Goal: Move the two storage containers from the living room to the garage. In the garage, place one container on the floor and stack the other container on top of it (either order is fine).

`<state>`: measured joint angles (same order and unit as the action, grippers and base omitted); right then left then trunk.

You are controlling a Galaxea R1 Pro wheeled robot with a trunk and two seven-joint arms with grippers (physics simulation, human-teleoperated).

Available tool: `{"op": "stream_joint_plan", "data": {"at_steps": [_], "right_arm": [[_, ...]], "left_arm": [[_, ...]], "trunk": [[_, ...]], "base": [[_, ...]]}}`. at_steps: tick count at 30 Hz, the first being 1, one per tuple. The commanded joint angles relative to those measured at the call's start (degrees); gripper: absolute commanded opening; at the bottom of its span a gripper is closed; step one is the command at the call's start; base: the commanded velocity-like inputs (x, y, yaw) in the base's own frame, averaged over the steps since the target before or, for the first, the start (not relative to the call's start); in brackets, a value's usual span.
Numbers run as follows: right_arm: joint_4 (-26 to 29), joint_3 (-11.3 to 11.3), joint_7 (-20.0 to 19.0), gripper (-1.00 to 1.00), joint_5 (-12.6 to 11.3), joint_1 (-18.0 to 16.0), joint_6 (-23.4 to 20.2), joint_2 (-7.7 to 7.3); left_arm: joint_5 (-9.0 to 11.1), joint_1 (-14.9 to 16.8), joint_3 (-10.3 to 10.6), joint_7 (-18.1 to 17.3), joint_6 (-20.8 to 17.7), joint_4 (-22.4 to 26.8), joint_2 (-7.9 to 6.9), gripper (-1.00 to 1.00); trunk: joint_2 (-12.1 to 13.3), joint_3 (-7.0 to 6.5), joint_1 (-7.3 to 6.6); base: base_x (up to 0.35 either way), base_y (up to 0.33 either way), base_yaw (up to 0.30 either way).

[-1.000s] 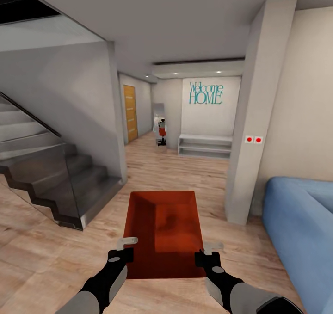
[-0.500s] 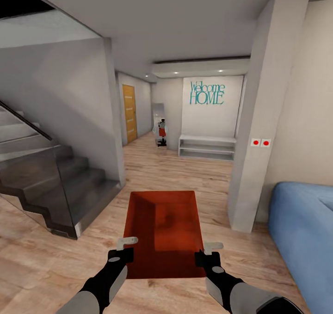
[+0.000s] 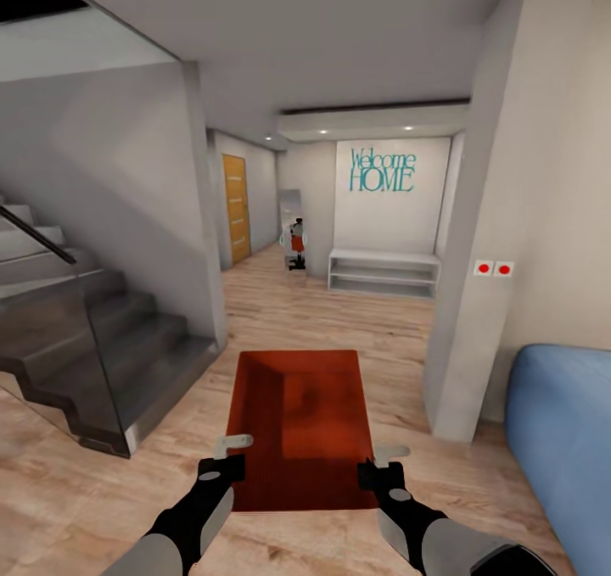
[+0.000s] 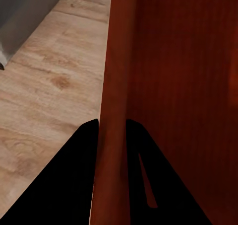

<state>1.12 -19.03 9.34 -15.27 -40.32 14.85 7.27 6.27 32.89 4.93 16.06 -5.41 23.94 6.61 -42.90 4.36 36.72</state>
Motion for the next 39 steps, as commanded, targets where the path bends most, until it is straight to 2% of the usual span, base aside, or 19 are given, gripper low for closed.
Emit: {"op": "stream_joint_plan", "data": {"at_steps": [1, 39], "right_arm": [[0.11, 1.1, 0.07, -1.0, 0.55, -0.02, -0.08, 0.02], [0.11, 1.1, 0.07, -1.0, 0.5, -0.02, -0.08, 0.02]], "left_arm": [[0.24, 0.06, -0.89, 0.82, -0.39, 0.19, -2.47, -1.0], [0.24, 0.06, -0.89, 0.82, -0.39, 0.18, -2.47, -1.0]], "trunk": [[-0.08, 0.1, 0.05], [-0.08, 0.1, 0.05]], "base": [[0.322, 0.0, 0.0], [0.322, 0.0, 0.0]]}}
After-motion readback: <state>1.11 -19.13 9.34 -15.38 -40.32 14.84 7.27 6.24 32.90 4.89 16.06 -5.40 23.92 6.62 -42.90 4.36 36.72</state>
